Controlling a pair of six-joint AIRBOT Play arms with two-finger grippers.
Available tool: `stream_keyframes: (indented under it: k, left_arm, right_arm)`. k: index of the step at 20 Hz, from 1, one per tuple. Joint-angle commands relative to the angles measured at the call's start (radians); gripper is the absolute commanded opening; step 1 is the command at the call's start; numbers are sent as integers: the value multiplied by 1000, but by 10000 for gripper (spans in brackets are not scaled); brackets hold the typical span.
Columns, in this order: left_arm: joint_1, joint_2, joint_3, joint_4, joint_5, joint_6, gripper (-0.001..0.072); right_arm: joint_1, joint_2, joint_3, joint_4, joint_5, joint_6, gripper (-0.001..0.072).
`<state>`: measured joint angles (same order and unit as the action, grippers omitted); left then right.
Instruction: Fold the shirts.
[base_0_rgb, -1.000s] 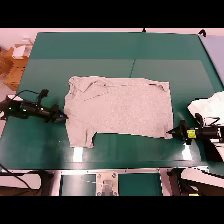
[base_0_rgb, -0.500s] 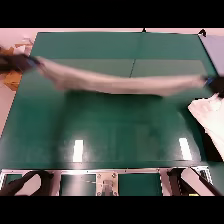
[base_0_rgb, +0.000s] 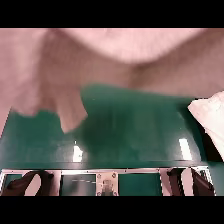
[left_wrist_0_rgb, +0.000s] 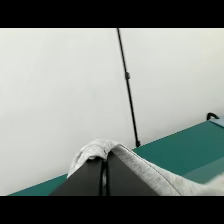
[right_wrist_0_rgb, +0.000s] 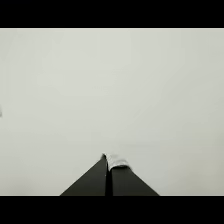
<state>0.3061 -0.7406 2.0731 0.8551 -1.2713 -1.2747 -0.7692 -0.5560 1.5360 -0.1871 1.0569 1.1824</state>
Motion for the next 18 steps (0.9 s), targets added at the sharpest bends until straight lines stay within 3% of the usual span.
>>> stream_keyframes:
  k: [1, 6, 9, 12, 15, 18]
  left_arm:
    - [0, 13, -51, 110, -56, -87, 26]
    - [0, -3, -515, -5, -97, -71, 26]
    - [0, -66, -899, -236, 62, 96, 26]
    - [0, -230, -1157, -383, 245, 275, 26]
    - [-46, -483, -1174, -462, 327, 394, 26]
    - [-136, -725, -1042, -476, 409, 391, 26]
  right_arm:
    - [0, 17, -3, -121, -22, 48, 9]
    - [46, -37, -336, -121, 14, -18, 9]
    - [163, -137, -583, -121, -27, -126, 9]
    - [282, -325, -745, -121, -166, -219, 9]
    - [385, -598, -743, -97, -275, -288, 9]
    - [423, -891, -618, -45, -298, -306, 9]
